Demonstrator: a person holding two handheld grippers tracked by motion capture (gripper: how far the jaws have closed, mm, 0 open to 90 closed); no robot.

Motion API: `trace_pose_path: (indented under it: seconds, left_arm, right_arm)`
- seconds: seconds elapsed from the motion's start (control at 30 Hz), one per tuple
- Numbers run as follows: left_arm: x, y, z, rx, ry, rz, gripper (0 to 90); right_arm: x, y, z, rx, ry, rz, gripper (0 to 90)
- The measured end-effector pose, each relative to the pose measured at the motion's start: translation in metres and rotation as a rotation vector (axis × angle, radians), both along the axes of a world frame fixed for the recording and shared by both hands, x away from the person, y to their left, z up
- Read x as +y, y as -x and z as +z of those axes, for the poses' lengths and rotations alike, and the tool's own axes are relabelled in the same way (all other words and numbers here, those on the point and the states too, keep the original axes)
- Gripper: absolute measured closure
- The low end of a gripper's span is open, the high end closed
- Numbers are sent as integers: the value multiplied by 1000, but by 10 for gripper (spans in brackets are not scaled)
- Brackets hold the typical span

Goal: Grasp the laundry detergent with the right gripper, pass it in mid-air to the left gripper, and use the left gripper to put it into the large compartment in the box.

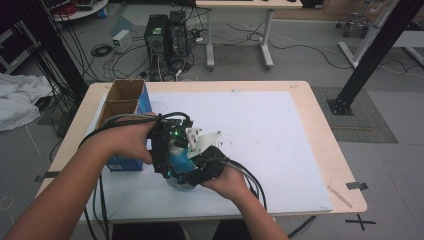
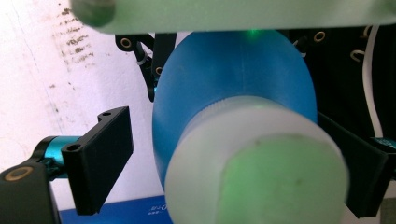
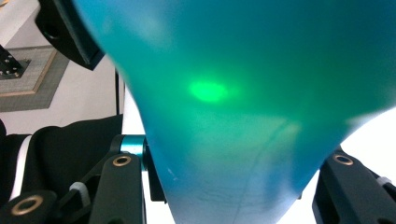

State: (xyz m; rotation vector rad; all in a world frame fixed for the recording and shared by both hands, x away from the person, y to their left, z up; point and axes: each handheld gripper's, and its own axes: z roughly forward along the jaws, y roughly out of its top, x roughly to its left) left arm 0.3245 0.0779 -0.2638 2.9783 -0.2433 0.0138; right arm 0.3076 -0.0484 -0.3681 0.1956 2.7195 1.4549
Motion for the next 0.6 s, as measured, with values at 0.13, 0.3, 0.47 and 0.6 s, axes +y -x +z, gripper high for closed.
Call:
trace_pose_path:
  seconds: [0.13,0.3,0.47,0.6]
  left_arm:
    - [0,0,0,4,-7,2,133]
    - [0,0,0,6,-11,11,149]
    - [1,0,0,9,-12,12,176]
    - [1,0,0,7,-15,13,190]
  right_arm:
    - [1,0,0,0,-3,0,479]
    - [2,0,1,-6,-7,4,479]
    - [3,0,1,-5,-6,2,479]
    - [4,0,1,-6,-5,3,479]
